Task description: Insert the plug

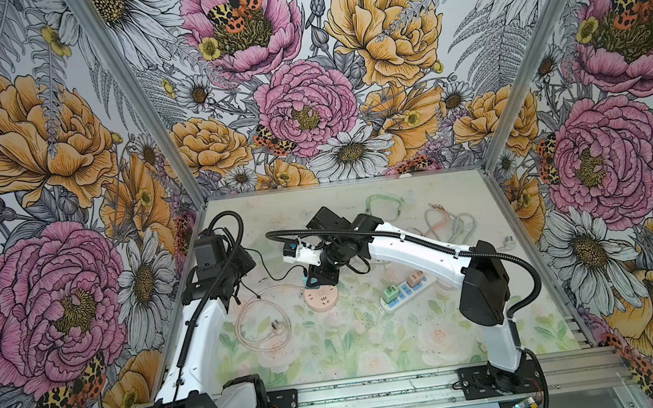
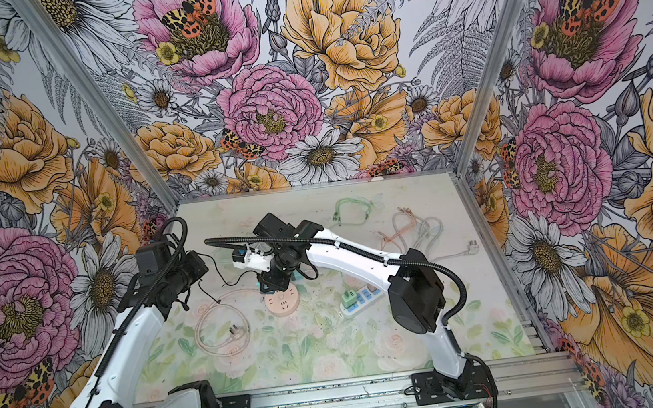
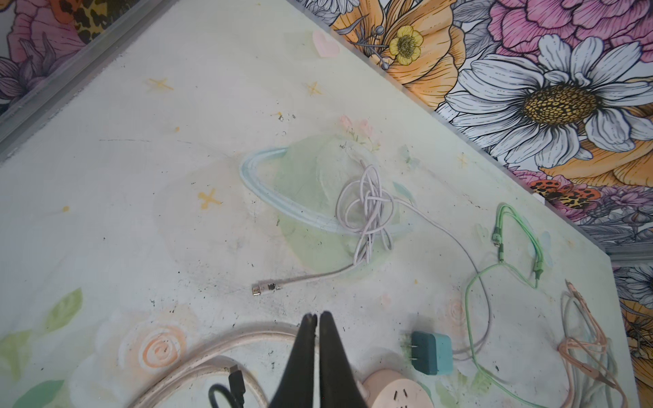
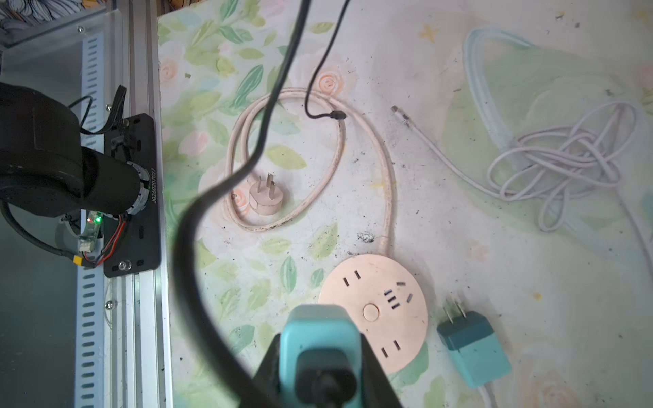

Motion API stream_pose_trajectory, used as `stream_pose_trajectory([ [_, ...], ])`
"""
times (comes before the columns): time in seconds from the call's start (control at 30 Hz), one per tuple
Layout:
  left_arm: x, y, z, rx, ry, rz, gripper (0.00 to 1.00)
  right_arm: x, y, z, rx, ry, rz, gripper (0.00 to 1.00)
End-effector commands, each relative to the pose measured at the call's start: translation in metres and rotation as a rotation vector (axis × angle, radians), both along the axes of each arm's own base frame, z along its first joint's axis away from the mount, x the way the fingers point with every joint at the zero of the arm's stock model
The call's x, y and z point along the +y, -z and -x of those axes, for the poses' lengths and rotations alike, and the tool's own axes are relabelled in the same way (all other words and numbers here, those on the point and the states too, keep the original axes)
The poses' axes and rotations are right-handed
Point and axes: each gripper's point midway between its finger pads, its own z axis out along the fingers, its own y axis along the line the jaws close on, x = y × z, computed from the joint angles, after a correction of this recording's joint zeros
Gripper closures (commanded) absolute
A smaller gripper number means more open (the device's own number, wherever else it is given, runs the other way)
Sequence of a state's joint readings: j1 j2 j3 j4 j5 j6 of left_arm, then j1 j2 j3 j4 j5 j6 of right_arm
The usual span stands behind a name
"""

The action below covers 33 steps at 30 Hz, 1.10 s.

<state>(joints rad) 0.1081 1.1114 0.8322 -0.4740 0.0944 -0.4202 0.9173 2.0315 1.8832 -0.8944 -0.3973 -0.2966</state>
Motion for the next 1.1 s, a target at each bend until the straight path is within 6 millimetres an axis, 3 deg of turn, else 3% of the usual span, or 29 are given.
stream_pose_trajectory([
  [0.0,0.008,-0.009,-0.012,-0.035,-0.023,0.009,0.92,0.006,0.006,0.002,-0.105,-0.184,-0.017,1.0],
  [0.53,0.013,0.005,-0.045,-0.006,0.005,0.05,0.9,-0.01,0.071,-0.036,-0.203,-0.372,0.061,1.0],
  [0.73,0.012,0.017,-0.047,0.014,0.005,0.065,0.9,-0.002,0.067,-0.031,-0.146,-0.361,0.007,1.0],
  [1.07,0.008,0.021,-0.044,0.009,0.007,0.093,0.9,0.005,0.08,-0.037,-0.131,-0.348,0.021,1.0],
])
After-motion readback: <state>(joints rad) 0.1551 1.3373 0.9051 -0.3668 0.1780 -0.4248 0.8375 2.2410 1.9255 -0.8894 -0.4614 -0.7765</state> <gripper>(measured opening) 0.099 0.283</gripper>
